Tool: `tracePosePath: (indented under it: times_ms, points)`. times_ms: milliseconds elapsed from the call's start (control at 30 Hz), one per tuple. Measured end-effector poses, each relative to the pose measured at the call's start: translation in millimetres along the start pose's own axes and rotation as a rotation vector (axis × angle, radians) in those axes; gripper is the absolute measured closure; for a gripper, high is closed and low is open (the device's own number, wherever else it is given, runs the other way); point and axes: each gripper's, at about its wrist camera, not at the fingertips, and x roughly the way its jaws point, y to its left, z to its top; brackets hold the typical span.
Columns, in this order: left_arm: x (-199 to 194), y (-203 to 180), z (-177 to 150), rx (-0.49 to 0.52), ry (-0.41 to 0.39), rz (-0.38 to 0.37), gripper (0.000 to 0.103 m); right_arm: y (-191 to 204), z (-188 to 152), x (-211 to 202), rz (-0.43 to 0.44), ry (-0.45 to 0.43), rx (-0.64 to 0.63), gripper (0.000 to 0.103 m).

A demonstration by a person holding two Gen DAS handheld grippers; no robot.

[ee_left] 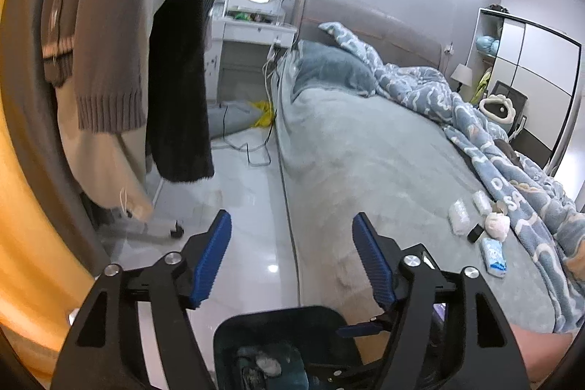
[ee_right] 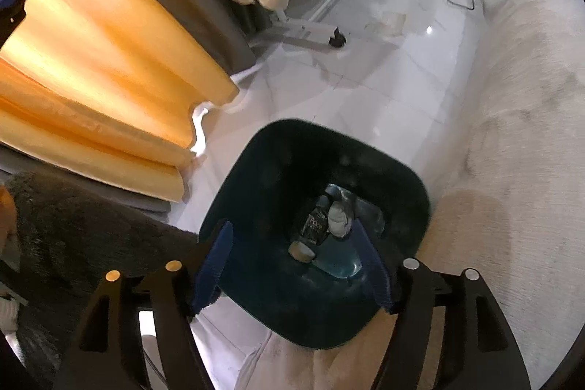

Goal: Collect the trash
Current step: 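Move both tools back over the bed toward the remaining trash, then grasp the blue printed wipes pack with the right tool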

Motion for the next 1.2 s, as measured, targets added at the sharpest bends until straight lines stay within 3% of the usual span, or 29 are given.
tracePosePath:
  times_ms: [100,600,900,1033,1200]
  points:
    - [-1.6,-9.7,2.2,0.021,-0.022,0.0,0.029,-4.2,-0.9,-18.8,0.008,-0.058,0.001,0.032]
    - [8.4,-70.1,1.2,0.064,-0.031,-0.056,0.022,-44.1,-25.3,-96.0,-0.107,-0.291,0.027,0.031]
    - [19.6,-98.9,-2.9,0.073,-0.009,-0.093,0.018,-69.0,-46.0,-128.1,-0.174,-0.355,0.061,0.031]
    - [25.4,-108.9,-4.5,0.065,0.009,-0.111,0.018,-82.7,-56.8,-142.6,-0.203,-0.391,0.071,0.023]
    - [30.0,-122.2,-6.5,0.074,0.021,-0.13,0.018,-99.4,-69.4,-157.8,-0.227,-0.426,0.097,0.022]
